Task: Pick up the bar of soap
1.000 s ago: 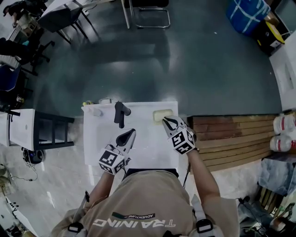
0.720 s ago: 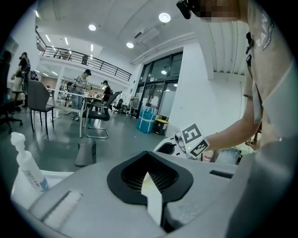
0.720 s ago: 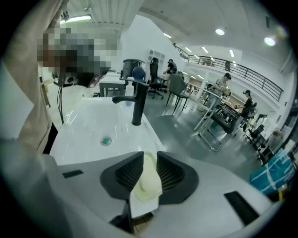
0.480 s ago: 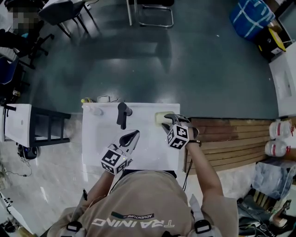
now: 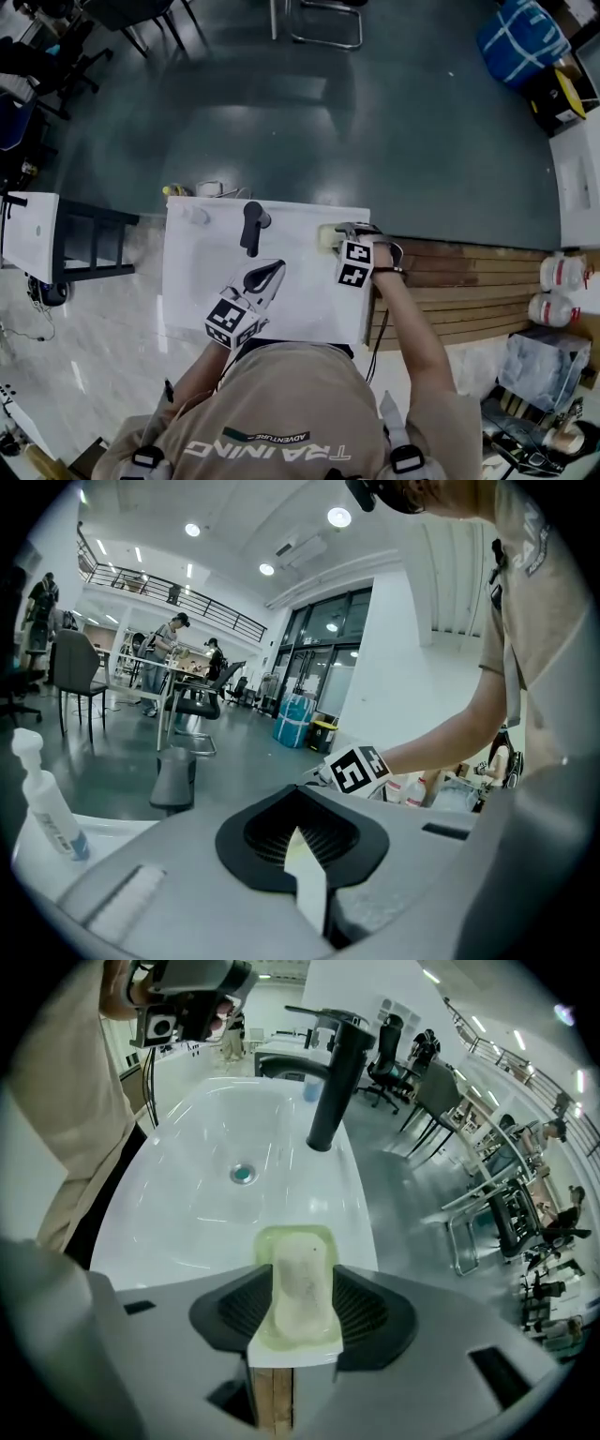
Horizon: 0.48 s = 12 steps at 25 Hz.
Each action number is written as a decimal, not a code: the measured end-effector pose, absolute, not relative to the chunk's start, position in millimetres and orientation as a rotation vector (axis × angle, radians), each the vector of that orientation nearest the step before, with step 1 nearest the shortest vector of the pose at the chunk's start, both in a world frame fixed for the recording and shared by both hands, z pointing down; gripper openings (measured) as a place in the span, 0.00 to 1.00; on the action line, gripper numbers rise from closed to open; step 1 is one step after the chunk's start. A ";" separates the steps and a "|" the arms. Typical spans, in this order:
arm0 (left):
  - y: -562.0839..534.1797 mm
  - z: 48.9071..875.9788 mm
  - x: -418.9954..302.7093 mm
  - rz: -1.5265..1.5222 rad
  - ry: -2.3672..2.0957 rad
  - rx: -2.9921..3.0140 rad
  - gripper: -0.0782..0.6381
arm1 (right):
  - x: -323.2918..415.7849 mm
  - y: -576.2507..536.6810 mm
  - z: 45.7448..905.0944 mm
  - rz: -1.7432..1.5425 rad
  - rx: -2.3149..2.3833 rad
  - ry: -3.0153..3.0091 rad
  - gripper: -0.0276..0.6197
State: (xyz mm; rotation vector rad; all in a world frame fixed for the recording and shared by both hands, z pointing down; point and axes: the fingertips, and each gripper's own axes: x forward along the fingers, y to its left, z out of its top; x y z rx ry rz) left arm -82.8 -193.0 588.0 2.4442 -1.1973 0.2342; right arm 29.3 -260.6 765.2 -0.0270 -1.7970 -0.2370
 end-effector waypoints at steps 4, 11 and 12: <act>-191.6 590.0 -83.8 0.232 -1.197 2.440 0.10 | 28.6 -258.9 779.9 -0.204 -0.089 -1.752 0.33; -191.0 589.6 -85.2 0.229 -1.193 2.439 0.10 | 24.1 -261.2 794.7 -0.215 -0.137 -1.712 0.33; -190.9 589.8 -86.1 0.221 -1.194 2.432 0.10 | 23.3 -261.3 796.4 -0.205 -0.143 -1.709 0.33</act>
